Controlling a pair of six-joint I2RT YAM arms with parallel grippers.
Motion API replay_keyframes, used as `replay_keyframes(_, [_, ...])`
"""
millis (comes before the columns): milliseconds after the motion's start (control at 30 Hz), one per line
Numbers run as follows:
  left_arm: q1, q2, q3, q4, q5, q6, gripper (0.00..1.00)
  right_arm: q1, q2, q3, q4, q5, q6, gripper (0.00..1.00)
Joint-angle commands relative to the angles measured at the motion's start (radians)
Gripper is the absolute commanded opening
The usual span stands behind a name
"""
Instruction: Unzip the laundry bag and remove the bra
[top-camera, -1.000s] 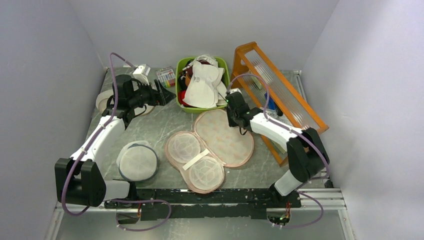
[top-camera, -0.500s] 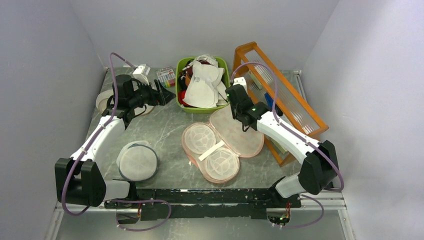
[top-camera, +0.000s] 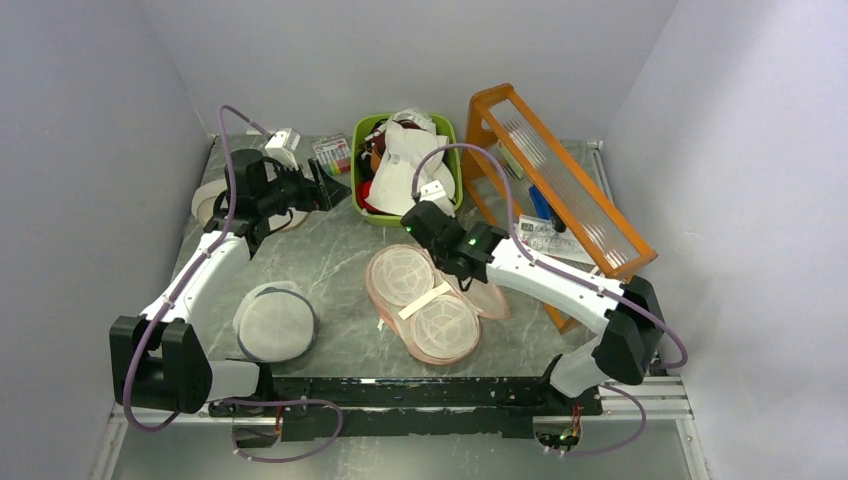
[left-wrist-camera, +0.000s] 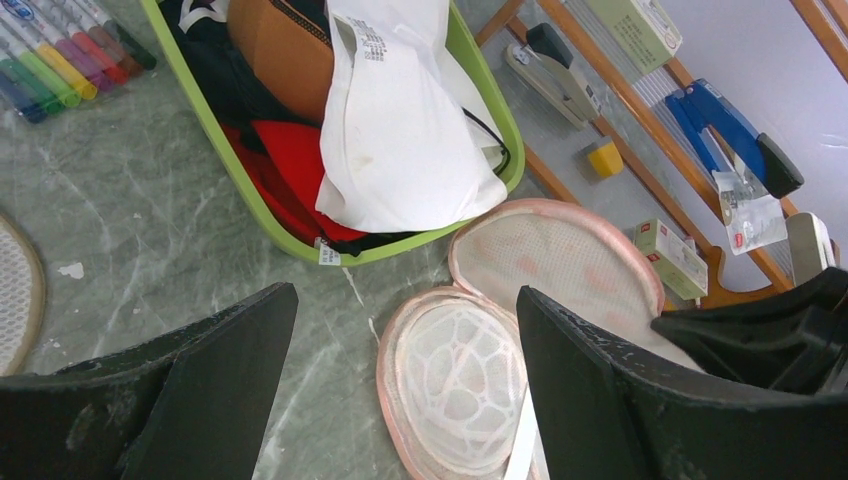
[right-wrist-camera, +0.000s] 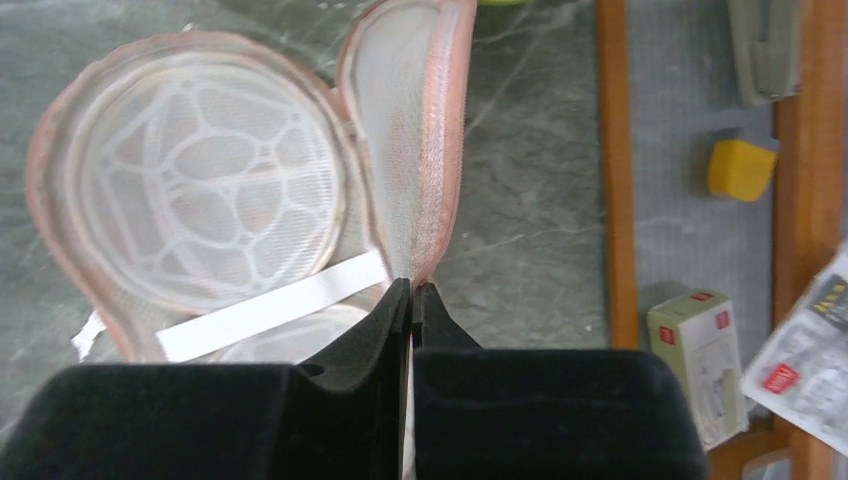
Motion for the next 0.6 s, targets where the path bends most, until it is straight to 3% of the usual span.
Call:
replay_keyframes(0, [-0.008, -0.013, 0.033, 0.003, -0.024, 0.041, 0.92, 0.046, 0.039, 0.031, -0.027, -0.039, 0.069, 0.00])
replay_keyframes(300, [-0.008, -0.006, 0.040, -0.006, -0.011, 0.046, 0.92, 0.085, 0.070, -0.065, 0.224, -0.325, 0.123, 0.00])
replay_keyframes(567, [-0.013, 0.003, 0.041, -0.015, -0.033, 0.060, 0.92, 0.085, 0.130, -0.176, 0.426, -0.488, 0.179, 0.00])
